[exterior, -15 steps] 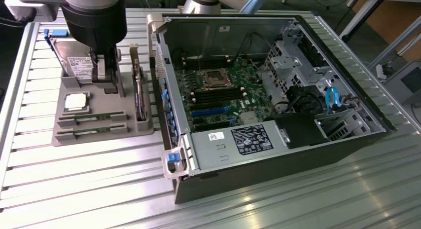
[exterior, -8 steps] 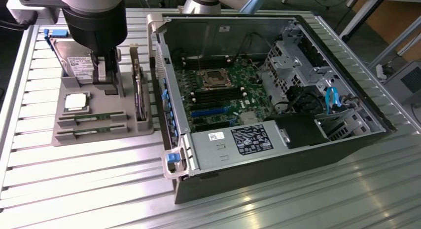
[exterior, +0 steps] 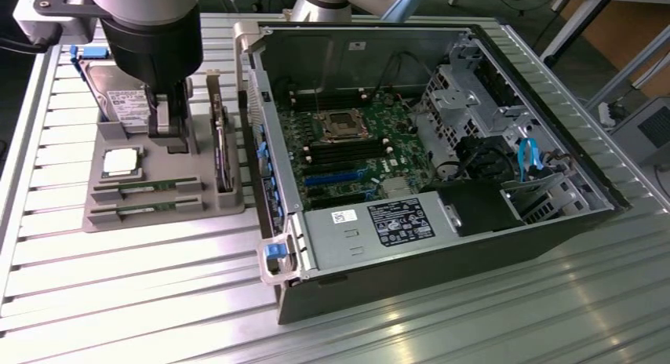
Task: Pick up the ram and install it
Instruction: 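Pick up the ram and move it above insertion slot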
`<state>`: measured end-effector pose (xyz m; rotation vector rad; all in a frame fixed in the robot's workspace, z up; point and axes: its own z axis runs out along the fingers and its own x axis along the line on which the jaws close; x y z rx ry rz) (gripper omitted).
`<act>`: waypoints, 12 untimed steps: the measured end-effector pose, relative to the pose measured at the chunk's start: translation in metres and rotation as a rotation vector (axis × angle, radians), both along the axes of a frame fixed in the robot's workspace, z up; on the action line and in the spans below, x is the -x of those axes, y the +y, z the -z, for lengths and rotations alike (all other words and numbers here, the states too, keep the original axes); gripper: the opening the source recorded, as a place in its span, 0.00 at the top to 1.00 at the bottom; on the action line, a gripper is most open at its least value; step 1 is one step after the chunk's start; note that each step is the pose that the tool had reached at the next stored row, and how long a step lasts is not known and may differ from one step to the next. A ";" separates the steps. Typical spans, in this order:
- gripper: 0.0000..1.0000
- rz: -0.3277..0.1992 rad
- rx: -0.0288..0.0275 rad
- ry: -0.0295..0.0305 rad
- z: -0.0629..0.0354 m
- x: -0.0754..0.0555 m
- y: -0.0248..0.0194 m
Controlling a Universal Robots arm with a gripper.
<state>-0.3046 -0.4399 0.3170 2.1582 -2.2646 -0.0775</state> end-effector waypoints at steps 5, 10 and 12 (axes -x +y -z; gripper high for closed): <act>0.70 0.000 0.0001 0.0001 0.0023 0.000 -0.0011; 0.70 0.000 -0.0001 -0.0001 0.0060 0.001 -0.0026; 0.70 0.000 -0.0001 0.0000 0.0067 0.001 -0.0030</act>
